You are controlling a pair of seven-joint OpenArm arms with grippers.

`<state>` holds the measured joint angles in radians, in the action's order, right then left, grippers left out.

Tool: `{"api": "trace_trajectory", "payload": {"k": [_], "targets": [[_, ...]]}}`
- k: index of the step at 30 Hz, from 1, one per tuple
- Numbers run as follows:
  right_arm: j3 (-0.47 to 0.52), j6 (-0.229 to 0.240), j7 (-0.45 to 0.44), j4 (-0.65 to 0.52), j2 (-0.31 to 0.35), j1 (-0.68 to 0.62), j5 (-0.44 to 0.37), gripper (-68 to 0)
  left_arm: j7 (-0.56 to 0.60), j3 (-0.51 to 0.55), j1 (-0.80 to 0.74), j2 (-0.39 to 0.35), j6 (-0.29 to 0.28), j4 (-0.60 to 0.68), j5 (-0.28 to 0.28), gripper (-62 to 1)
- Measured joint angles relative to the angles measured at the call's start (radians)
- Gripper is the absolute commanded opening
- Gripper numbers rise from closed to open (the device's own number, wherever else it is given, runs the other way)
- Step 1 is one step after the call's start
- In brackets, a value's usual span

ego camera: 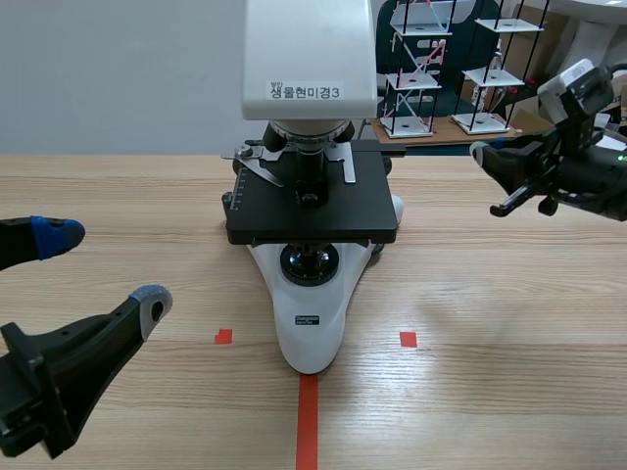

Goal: Point at the fine focus knob

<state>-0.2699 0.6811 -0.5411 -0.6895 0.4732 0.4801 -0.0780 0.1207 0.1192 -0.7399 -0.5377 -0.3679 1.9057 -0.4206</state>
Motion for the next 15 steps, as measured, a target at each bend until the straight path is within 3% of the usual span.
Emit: {"api": "trace_trajectory", "payload": {"k": [15], "targets": [[0.0, 0.0, 0.001, -0.007, 0.0, -0.002, 0.0, -67.6, 0.0, 0.0, 0.0, 0.0, 0.0, 0.0, 0.0, 1.4]]}}
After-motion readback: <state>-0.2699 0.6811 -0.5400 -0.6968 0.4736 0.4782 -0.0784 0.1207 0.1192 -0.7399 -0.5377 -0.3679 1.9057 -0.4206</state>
